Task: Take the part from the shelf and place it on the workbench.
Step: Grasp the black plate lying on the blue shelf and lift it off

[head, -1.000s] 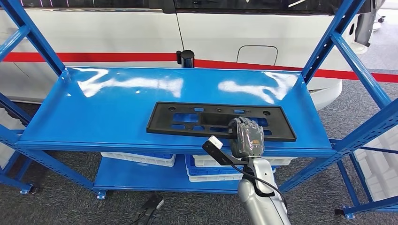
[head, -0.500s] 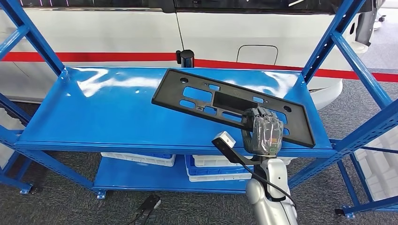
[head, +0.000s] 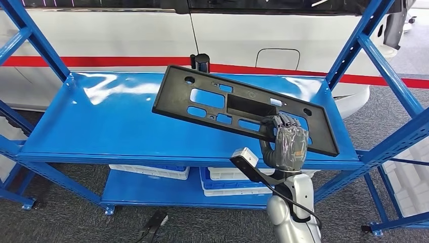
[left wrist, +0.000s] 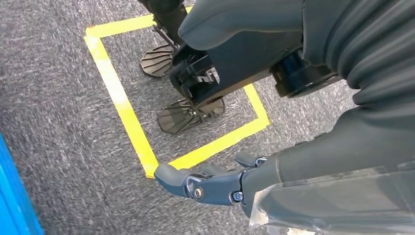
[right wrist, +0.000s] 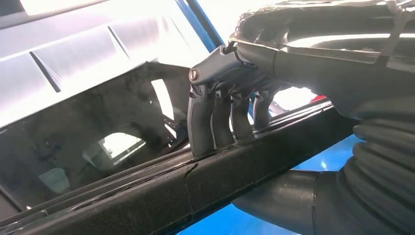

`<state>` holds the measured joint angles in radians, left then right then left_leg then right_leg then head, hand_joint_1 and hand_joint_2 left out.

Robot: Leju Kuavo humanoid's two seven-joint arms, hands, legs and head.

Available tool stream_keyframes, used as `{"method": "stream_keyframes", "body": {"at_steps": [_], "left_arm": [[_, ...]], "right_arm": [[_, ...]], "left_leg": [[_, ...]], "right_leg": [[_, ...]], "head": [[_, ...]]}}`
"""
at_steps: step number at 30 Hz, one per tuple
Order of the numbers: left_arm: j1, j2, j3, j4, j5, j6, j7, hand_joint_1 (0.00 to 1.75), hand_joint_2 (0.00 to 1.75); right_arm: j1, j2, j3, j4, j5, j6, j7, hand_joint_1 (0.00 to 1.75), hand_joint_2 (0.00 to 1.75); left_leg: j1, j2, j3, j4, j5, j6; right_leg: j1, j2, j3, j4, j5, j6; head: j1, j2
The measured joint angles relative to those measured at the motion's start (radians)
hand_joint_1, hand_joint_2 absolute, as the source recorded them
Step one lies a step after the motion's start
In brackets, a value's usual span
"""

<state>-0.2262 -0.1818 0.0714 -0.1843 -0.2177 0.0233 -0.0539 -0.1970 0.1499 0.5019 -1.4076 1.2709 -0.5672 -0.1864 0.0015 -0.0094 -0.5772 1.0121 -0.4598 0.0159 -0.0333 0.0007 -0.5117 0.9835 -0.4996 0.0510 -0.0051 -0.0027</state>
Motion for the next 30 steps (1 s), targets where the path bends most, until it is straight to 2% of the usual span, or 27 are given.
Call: {"method": "stream_keyframes", "body": {"at_steps": [5, 7, 8, 9, 10, 12, 13, 14, 15, 17, 18, 19, 21, 22, 24, 25, 27, 28, 29, 30], "left_arm": [[0.001, 0.006, 0.01, 0.0, 0.001, 0.0, 0.0, 0.0, 1.75], [0.001, 0.007, 0.011, 0.0, 0.001, 0.0, -0.001, 0.0, 1.75], [0.001, 0.007, 0.012, 0.0, 0.001, 0.0, -0.001, 0.0, 1.75], [0.001, 0.006, 0.012, 0.0, 0.001, 0.0, -0.002, 0.0, 1.75], [0.001, 0.006, 0.012, 0.0, 0.001, 0.0, -0.002, 0.0, 1.75], [0.002, 0.005, 0.012, 0.001, 0.001, 0.002, -0.003, 0.0, 1.75], [0.003, 0.005, 0.012, 0.001, 0.001, 0.003, -0.005, 0.0, 1.75], [0.004, 0.005, 0.013, 0.001, 0.003, 0.005, -0.007, 0.0, 1.75], [0.006, 0.005, 0.015, 0.001, 0.005, 0.007, -0.011, 0.0, 1.75], [0.008, 0.005, 0.02, 0.001, 0.01, 0.013, -0.018, 0.0, 1.75], [0.01, 0.006, 0.023, 0.001, 0.013, 0.017, -0.021, 0.0, 1.75], [0.013, 0.006, 0.027, 0.001, 0.016, 0.023, -0.024, 0.0, 1.75], [0.021, 0.008, 0.035, 0.001, 0.024, 0.036, -0.029, 0.0, 1.75], [0.026, 0.01, 0.039, 0.001, 0.028, 0.041, -0.031, 0.0, 1.75], [0.034, 0.013, 0.049, 0.002, 0.036, 0.051, -0.033, 0.0, 1.75], [0.038, 0.015, 0.054, 0.002, 0.039, 0.056, -0.034, 0.0, 1.75], [0.048, 0.019, 0.063, 0.002, 0.043, 0.066, -0.043, 0.0, 1.75], [0.057, 0.021, 0.068, 0.002, 0.046, 0.071, -0.054, 0.0, 1.75], [0.067, 0.024, 0.073, 0.002, 0.05, 0.077, -0.07, 0.0, 1.75], [0.078, 0.028, 0.079, 0.002, 0.056, 0.085, -0.088, 0.0, 1.75]], "right_arm": [[0.002, 0.0, 0.008, -0.005, -0.005, 0.0, -0.004, 1.75, 1.75], [0.002, 0.0, 0.011, -0.008, -0.005, 0.0, -0.004, 1.75, 1.75], [0.002, 0.0, 0.012, -0.01, -0.005, -0.001, -0.004, 1.75, 1.75], [0.001, 0.0, 0.013, -0.013, -0.006, -0.002, -0.005, 1.75, 1.75], [0.002, 0.0, 0.014, -0.014, -0.007, -0.003, -0.005, 1.75, 1.75], [0.006, -0.003, 0.015, -0.015, -0.021, -0.005, -0.01, 1.75, 1.75], [0.011, -0.006, 0.015, -0.016, -0.036, -0.006, -0.015, 1.75, 1.75], [0.016, -0.009, 0.015, -0.02, -0.055, -0.007, -0.022, 1.75, 1.75], [0.022, -0.012, 0.015, -0.026, -0.077, -0.009, -0.031, 1.75, 1.75], [0.034, -0.018, 0.015, -0.047, -0.12, -0.017, -0.051, 1.75, 1.75], [0.042, -0.021, 0.016, -0.06, -0.143, -0.023, -0.062, 1.75, 1.75], [0.053, -0.027, 0.016, -0.077, -0.17, -0.03, -0.075, 1.75, 1.75], [0.084, -0.04, 0.015, -0.12, -0.237, -0.045, -0.104, 1.75, 1.75], [0.102, -0.047, 0.013, -0.145, -0.272, -0.052, -0.118, 1.75, 1.75], [0.133, -0.058, 0.006, -0.196, -0.336, -0.058, -0.144, 1.75, 1.75], [0.15, -0.065, 0.002, -0.22, -0.366, -0.058, -0.156, 1.75, 1.75], [0.186, -0.081, -0.008, -0.262, -0.423, -0.056, -0.182, 1.75, 1.75], [0.207, -0.09, -0.014, -0.277, -0.454, -0.055, -0.2, 1.75, 1.75], [0.226, -0.098, -0.02, -0.289, -0.485, -0.053, -0.221, 1.75, 1.75], [0.243, -0.105, -0.025, -0.299, -0.518, -0.051, -0.245, 1.75, 1.75]], "left_leg": [[-0.01, 0.0, -0.003, 0.002, -0.002, 0.009], [-0.008, 0.001, -0.001, -0.006, 0.002, 0.019], [-0.005, 0.002, 0.002, -0.012, 0.006, 0.025], [-0.002, 0.003, 0.004, -0.019, 0.01, 0.031], [0.001, 0.004, 0.006, -0.023, 0.013, 0.035], [-0.001, 0.005, 0.006, -0.023, 0.013, 0.038], [-0.002, 0.004, 0.006, -0.023, 0.013, 0.038], [-0.004, 0.002, 0.006, -0.022, 0.012, 0.037], [-0.004, -0.001, 0.007, -0.022, 0.011, 0.035], [-0.006, -0.005, 0.007, -0.016, 0.006, 0.028], [-0.008, -0.007, 0.006, -0.013, 0.003, 0.023], [-0.009, -0.008, 0.004, -0.009, 0.001, 0.018], [-0.009, -0.009, 0.0, -0.008, 0.0, 0.009], [-0.006, -0.008, -0.001, -0.007, -0.002, 0.004], [-0.001, -0.004, -0.013, 0.023, -0.027, -0.009], [0.002, -0.001, -0.033, 0.069, -0.056, -0.016], [0.008, 0.002, -0.092, 0.198, -0.12, -0.027], [0.011, 0.002, -0.118, 0.252, -0.138, -0.032], [0.014, 0.003, -0.128, 0.272, -0.136, -0.034], [0.017, 0.004, -0.117, 0.252, -0.116, -0.036]], "right_leg": [[-0.01, 0.0, -0.002, -0.003, 0.003, 0.007], [-0.013, 0.0, -0.004, -0.003, 0.003, 0.013], [-0.012, -0.001, -0.012, 0.01, -0.004, 0.013], [-0.011, -0.001, -0.029, 0.043, -0.02, 0.01], [-0.009, -0.001, -0.06, 0.1, -0.044, 0.003], [-0.003, -0.001, -0.137, 0.242, -0.094, -0.008], [0.0, 0.0, -0.166, 0.29, -0.104, -0.008], [0.001, -0.001, -0.176, 0.299, -0.097, -0.004], [0.002, -0.001, -0.167, 0.266, -0.073, 0.002], [0.003, -0.001, -0.113, 0.128, -0.006, 0.01], [0.004, -0.001, -0.091, 0.072, 0.018, 0.008], [0.007, -0.001, -0.078, 0.04, 0.031, 0.002], [0.011, 0.0, -0.075, 0.029, 0.037, -0.011], [0.009, 0.0, -0.074, 0.027, 0.039, -0.017], [0.002, 0.0, -0.07, 0.023, 0.042, -0.031], [0.0, -0.001, -0.068, 0.022, 0.042, -0.036], [0.001, -0.002, -0.068, 0.022, 0.041, -0.044], [0.001, -0.002, -0.067, 0.022, 0.041, -0.044], [0.001, -0.001, -0.067, 0.022, 0.041, -0.044], [0.001, 0.0, -0.066, 0.022, 0.041, -0.044]], "head": [[0.0, 0.0], [0.0, 0.0], [0.0, 0.0], [0.002, 0.0], [0.003, 0.0], [0.005, 0.0], [0.005, 0.0], [0.005, 0.0], [0.006, 0.0], [0.006, 0.0], [0.005, 0.0], [0.005, 0.0], [0.004, 0.0], [0.004, 0.0], [0.002, 0.0], [0.0, 0.0], [-0.003, 0.0], [-0.003, 0.0], [-0.003, 0.0], [-0.003, 0.0]]}}
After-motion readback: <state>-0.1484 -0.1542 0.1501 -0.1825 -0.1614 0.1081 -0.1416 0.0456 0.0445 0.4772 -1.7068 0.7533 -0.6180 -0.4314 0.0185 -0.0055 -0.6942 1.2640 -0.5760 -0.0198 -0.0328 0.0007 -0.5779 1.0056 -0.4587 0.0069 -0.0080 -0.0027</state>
